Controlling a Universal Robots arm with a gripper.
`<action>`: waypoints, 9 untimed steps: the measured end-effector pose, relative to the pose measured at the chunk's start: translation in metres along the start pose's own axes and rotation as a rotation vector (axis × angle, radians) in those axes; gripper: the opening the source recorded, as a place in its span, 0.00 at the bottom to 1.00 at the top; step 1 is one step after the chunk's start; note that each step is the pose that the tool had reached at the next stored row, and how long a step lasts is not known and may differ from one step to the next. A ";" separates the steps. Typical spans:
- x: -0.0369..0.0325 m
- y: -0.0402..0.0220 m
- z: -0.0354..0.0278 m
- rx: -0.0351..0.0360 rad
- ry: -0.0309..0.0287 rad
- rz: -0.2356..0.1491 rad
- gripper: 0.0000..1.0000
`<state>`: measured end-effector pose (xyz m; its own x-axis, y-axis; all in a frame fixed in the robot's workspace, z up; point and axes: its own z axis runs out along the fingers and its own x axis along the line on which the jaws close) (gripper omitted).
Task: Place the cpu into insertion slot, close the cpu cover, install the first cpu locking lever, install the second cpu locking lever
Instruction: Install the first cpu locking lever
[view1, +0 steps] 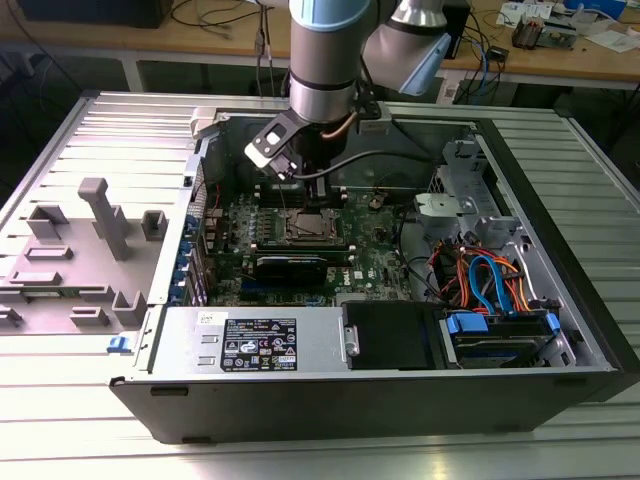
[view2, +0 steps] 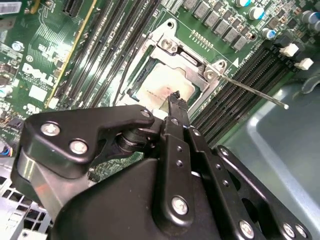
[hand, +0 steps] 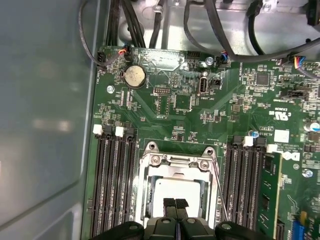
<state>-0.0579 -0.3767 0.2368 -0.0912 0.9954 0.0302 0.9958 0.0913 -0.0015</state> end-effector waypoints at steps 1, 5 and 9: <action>0.0001 0.0000 -0.0018 0.0001 0.0001 0.000 0.11; 0.0004 0.0000 -0.0143 0.0005 0.0002 0.000 0.11; 0.0009 0.0000 -0.0288 0.0021 0.0003 0.000 0.11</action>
<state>-0.0579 -0.3767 0.2656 -0.0912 0.9954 0.0305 0.9958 0.0914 -0.0035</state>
